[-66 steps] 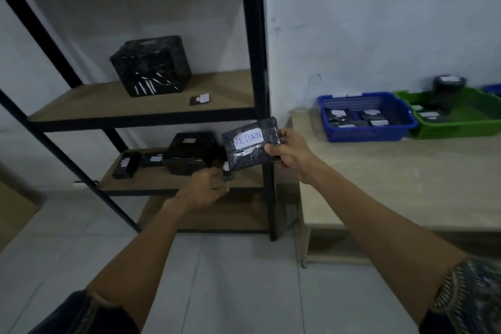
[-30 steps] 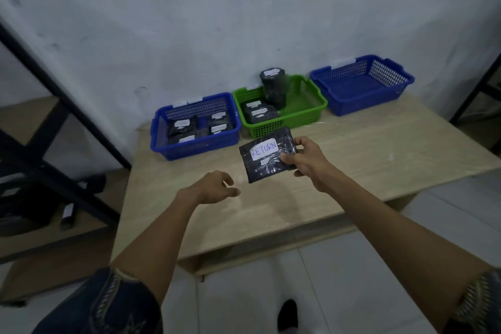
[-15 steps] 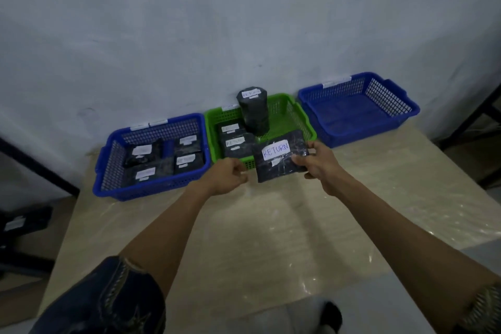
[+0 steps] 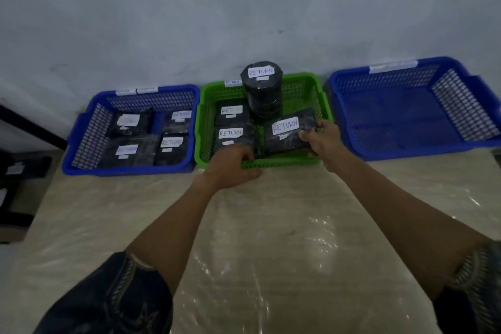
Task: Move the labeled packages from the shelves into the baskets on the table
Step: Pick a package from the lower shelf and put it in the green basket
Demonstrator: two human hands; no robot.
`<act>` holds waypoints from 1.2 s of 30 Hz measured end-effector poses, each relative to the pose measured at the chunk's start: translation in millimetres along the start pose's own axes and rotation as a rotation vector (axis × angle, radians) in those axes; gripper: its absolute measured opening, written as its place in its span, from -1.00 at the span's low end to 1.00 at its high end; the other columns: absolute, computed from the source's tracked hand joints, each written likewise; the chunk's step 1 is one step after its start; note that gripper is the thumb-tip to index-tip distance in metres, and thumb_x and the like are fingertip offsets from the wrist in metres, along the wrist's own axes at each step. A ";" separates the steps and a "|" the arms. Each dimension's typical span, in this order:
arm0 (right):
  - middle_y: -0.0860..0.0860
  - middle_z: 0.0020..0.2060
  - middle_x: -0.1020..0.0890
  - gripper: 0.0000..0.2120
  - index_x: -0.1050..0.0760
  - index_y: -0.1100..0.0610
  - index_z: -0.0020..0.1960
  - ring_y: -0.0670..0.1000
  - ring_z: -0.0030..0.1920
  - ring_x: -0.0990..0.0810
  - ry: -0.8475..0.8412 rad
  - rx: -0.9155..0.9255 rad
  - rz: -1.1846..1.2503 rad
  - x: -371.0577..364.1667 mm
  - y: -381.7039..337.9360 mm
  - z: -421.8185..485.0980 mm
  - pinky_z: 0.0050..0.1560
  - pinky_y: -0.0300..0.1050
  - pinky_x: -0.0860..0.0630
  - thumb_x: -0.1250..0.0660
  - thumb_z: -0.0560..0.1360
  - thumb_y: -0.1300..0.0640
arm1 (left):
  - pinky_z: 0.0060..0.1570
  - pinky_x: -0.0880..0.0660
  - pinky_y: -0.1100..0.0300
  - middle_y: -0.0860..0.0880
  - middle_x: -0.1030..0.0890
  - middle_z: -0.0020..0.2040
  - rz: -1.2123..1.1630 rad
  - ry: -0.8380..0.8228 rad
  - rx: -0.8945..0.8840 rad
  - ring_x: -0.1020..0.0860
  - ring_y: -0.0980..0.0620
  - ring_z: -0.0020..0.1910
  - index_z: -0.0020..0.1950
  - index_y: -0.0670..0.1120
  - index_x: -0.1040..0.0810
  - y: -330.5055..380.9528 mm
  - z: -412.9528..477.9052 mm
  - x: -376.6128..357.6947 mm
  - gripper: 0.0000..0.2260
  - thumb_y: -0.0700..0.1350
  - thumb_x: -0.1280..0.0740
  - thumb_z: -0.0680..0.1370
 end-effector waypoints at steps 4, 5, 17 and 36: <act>0.10 -0.06 -0.57 -0.69 -0.45 0.18 0.18 0.03 -0.23 -0.52 0.037 -0.061 -0.031 -9.1 9.2 33.0 -0.42 -0.14 -0.46 -0.40 0.47 0.22 | -0.16 -0.24 0.20 -0.08 -0.46 -0.10 0.092 0.080 -0.079 -0.45 -0.08 -0.10 -0.09 -0.13 -0.53 -10.1 20.4 -7.2 -0.57 0.20 -0.46 0.32; 0.11 -0.07 -0.57 -0.71 -0.45 0.17 0.15 0.03 -0.26 -0.51 0.056 -0.077 -0.043 -12.2 12.8 39.3 -0.42 -0.13 -0.46 -0.41 0.46 0.22 | -0.17 -0.25 0.18 -0.09 -0.45 -0.11 0.120 0.106 -0.099 -0.44 -0.07 -0.13 -0.12 -0.13 -0.51 -12.9 23.4 -8.7 -0.53 0.26 -0.39 0.31; 0.23 -0.07 -0.62 -0.73 -0.55 0.39 0.08 0.17 -0.07 -0.61 0.058 -0.026 -0.353 -36.2 32.7 74.8 -0.12 -0.02 -0.55 -0.37 0.42 0.27 | 0.19 -0.28 -0.05 -0.14 -0.42 0.21 0.332 0.119 -0.113 -0.36 -0.16 0.22 0.21 -0.14 -0.44 -24.9 30.7 -29.1 -0.29 0.42 -0.10 0.37; 0.16 0.43 -0.27 -0.54 -0.33 0.09 0.42 0.24 0.33 -0.37 -0.159 0.253 -1.108 -69.0 33.2 65.2 0.30 0.20 -0.37 -0.21 0.53 0.07 | 0.52 0.14 -0.02 -0.07 0.11 0.59 0.342 -0.030 -0.011 0.15 -0.01 0.56 0.59 -0.12 0.10 -33.4 34.3 -39.5 0.04 0.53 0.18 0.29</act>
Point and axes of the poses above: each hand's wrist, its own z-axis towards the middle knuckle, its own x-axis out of the back of the hand, y = z × x, the point moved 5 cm from there along z, towards the middle knuckle
